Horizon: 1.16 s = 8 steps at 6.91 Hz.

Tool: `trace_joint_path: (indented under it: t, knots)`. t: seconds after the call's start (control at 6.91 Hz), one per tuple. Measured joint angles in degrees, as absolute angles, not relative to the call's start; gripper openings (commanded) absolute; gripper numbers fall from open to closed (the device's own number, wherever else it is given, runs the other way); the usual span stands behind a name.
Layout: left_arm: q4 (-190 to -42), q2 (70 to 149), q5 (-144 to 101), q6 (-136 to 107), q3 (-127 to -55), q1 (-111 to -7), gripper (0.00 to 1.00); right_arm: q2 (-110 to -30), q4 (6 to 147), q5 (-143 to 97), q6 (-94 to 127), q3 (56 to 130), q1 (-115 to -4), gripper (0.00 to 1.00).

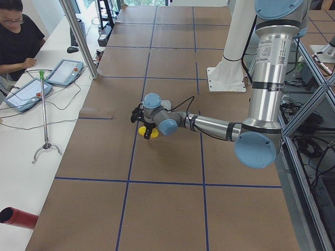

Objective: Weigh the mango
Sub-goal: 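Lift the mango with the left gripper away from the table, then carry the mango with the left gripper over the scale and lower it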

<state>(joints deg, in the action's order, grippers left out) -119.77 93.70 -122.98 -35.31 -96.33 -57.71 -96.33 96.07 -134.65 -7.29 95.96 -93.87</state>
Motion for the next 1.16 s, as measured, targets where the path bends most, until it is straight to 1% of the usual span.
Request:
trace_joint_path:
  t: [0.29, 0.43, 0.58, 0.72, 0.87, 1.16]
  knots:
    - [-99.3, 94.7, -123.8, -24.7, -108.9, -66.2, 0.00, -96.3, 96.1, -134.6, -7.3, 96.0, -93.9, 1.00]
    - [-90.5, 96.2, -123.9, -20.6, -113.6, -70.9, 0.00, -96.3, 96.1, -134.6, -7.3, 96.0, -93.9, 1.00]
    - [-86.0, 97.6, -124.2, -19.6, -115.8, -73.4, 0.00, -96.3, 96.1, -134.6, -7.3, 95.9, -93.9, 1.00]
    - [-84.4, 99.2, -124.5, -21.9, -116.5, -73.7, 0.00, -96.3, 96.1, -134.6, -7.3, 95.9, -93.9, 1.00]
    - [-83.8, 101.2, -125.4, -27.2, -117.3, -71.8, 0.00, -96.3, 96.1, -134.6, -7.3, 95.9, -93.9, 1.00]
    - [-83.6, 106.6, -126.7, -41.2, -118.3, -63.3, 0.00, -96.3, 96.1, -134.6, -7.3, 95.9, -93.9, 1.00]
